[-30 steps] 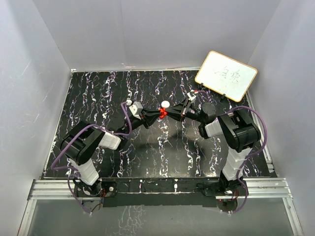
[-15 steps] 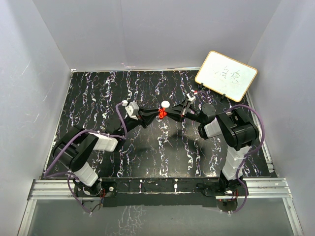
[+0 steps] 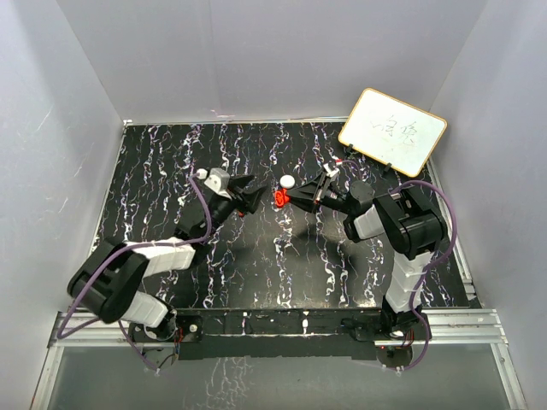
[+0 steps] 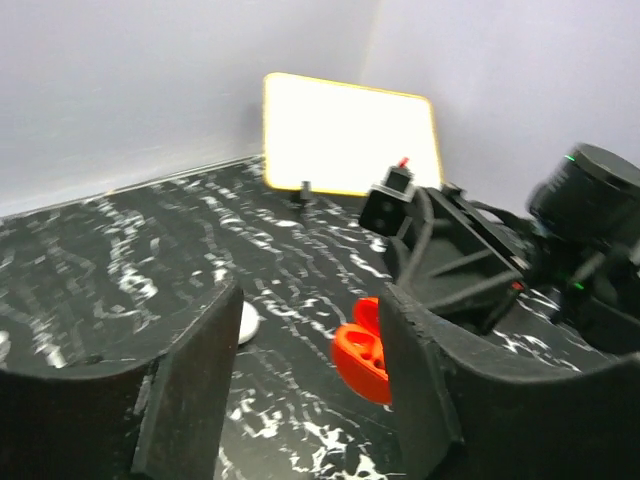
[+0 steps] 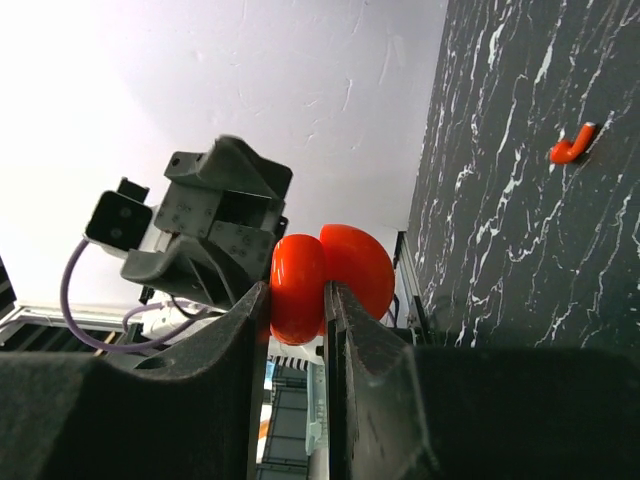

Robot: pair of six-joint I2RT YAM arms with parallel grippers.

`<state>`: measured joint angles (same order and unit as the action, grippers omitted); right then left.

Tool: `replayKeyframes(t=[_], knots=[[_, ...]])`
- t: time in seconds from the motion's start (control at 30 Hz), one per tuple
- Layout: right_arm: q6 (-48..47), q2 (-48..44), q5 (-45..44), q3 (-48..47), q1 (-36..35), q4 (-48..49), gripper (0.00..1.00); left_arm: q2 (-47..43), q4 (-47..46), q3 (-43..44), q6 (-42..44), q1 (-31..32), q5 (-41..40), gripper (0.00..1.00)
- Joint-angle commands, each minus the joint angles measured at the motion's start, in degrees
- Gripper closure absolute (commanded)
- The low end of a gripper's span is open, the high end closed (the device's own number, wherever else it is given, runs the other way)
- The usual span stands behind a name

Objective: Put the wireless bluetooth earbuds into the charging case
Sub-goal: Place the earbud in the charging case.

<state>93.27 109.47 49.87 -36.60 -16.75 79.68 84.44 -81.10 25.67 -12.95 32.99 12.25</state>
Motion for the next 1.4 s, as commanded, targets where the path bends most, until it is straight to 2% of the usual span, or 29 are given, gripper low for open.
replayKeyframes(t=[0.0,0.07,0.17,0.33,0.43,0.57,0.73,0.93,1.13,1.37], knots=[[-2.0,1.2,0.6,-1.3,-0.1,2.9,1.0,-9.5,23.1,3.9,-1.0,-0.5,-14.7,0.39],[-3.3,1.6,0.6,-1.2,-0.1,2.0,1.0,-11.1,33.8,6.9,-0.8,-0.5,-17.3,0.33],[-6.4,1.2,0.4,-1.3,-0.1,-1.2,1.0,-12.3,41.6,8.7,-0.4,-0.4,-19.1,0.32],[-16.0,-3.0,-0.6,-2.2,-0.1,-13.8,1.0,-9.9,56.7,14.4,-1.6,-0.5,-23.1,0.3],[-21.6,-5.9,-1.5,-3.0,-0.1,-21.7,1.0,-9.2,58.1,14.4,-3.4,-0.4,-23.7,0.3],[-25.5,-8.7,-2.2,-3.8,-0.1,-27.2,1.0,-7.8,59.9,14.1,-5.5,-0.5,-24.6,0.29],[-26.0,-9.3,-2.0,-3.2,-0.1,-27.6,1.0,-4.1,60.9,14.4,-7.7,-0.6,-23.8,0.24],[-27.0,-11.8,-2.1,-2.8,-0.1,-28.7,1.0,-0.8,60.3,14.8,-10.8,-3.1,-15.4,0.2],[-27.4,-12.0,-2.1,-2.8,0.0,-29.2,1.0,0.7,59.5,14.9,-11.2,-3.6,-13.5,0.12],[-27.4,-12.1,-1.9,-3.1,0.0,-29.5,1.0,3.6,59.1,15.8,-10.7,-3.9,-11.3,0.11]])
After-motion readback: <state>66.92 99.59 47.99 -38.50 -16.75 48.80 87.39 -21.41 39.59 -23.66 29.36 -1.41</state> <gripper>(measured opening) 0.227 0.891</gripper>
